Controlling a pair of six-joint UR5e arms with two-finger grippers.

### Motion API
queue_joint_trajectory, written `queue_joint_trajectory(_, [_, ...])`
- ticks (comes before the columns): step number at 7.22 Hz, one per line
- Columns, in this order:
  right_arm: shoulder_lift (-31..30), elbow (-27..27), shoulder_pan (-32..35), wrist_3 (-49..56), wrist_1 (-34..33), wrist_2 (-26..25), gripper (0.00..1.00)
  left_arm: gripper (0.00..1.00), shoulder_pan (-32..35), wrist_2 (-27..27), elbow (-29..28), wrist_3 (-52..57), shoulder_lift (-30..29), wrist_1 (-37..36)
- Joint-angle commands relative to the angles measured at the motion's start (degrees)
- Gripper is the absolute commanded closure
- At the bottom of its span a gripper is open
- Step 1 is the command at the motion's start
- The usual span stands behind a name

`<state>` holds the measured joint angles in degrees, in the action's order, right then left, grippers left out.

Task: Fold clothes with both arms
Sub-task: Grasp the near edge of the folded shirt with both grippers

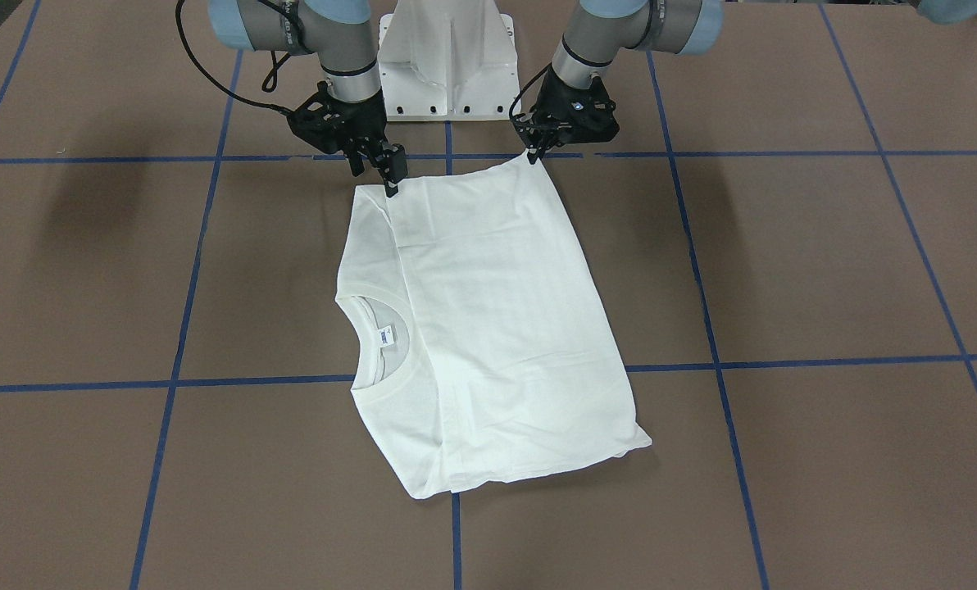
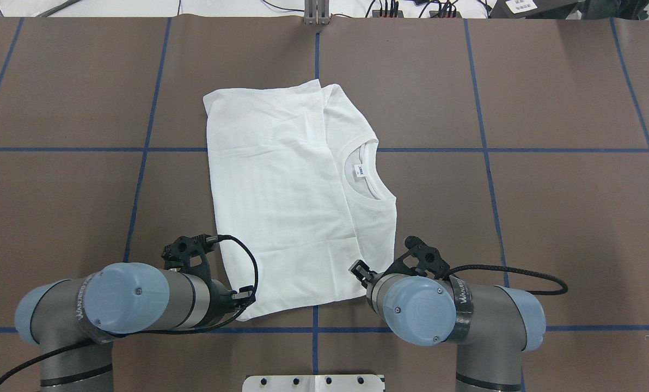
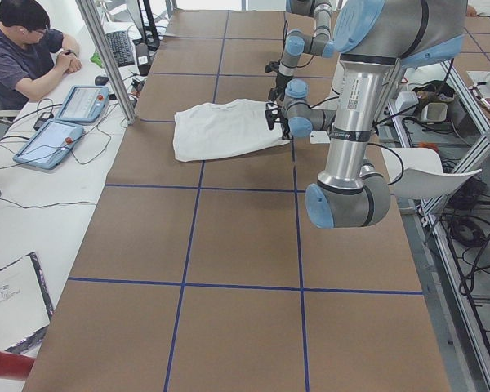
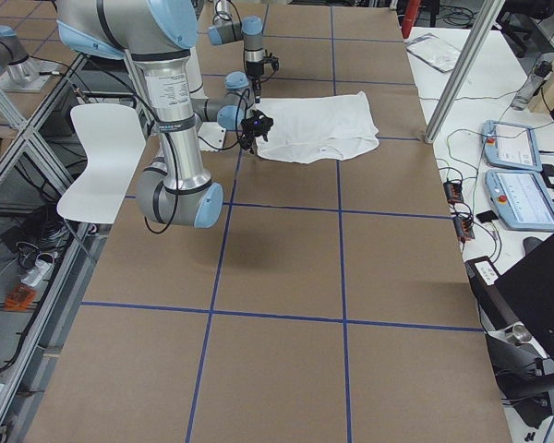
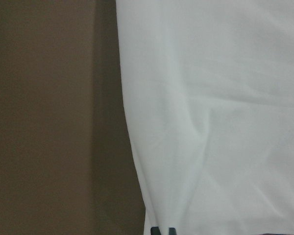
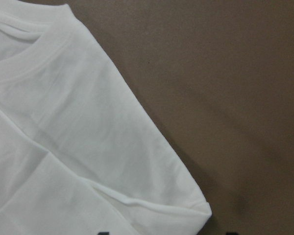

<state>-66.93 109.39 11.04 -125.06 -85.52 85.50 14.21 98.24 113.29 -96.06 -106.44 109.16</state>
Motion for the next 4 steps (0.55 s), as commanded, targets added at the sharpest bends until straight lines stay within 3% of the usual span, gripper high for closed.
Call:
queue_joint_trajectory(1, [1.3,-1.2,-0.1,-0.2,0.0,-0.5,0.19,1.0,-0.1,0.0,0.1,0.0,0.1,0.0])
queue_joint_trajectory(4, [2.1,-2.5,-0.9,-0.2,0.0,-1.9,0.22,1.0,0.0,0.0,0.0,0.0,0.1,0.0])
